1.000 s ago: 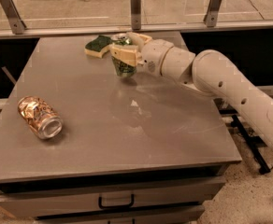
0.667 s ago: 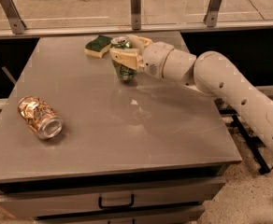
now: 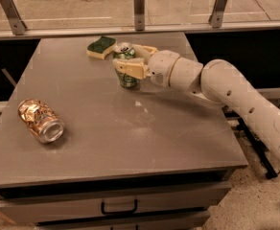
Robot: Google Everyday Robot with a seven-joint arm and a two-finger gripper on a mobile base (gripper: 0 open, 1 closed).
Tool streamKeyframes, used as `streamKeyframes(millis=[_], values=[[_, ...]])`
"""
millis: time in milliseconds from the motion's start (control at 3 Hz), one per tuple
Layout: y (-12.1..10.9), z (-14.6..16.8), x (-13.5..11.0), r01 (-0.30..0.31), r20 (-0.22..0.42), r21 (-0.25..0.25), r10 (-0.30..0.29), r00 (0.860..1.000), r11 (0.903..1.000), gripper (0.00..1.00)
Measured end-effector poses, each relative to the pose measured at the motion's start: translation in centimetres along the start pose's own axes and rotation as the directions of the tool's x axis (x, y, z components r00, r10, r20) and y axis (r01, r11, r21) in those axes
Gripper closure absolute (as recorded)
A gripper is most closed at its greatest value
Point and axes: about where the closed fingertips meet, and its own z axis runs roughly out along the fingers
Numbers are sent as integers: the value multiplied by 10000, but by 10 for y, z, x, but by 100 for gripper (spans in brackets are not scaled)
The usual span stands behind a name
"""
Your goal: Place green can upright
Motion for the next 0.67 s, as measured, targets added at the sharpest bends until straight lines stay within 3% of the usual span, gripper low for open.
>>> streamKeyframes(millis=[333,667], values=[[-1,-12,5,-94,-121,226,97,9999,9997,0],[-16,-49,-1,-401,-569,1063,464,9973,9935,0]])
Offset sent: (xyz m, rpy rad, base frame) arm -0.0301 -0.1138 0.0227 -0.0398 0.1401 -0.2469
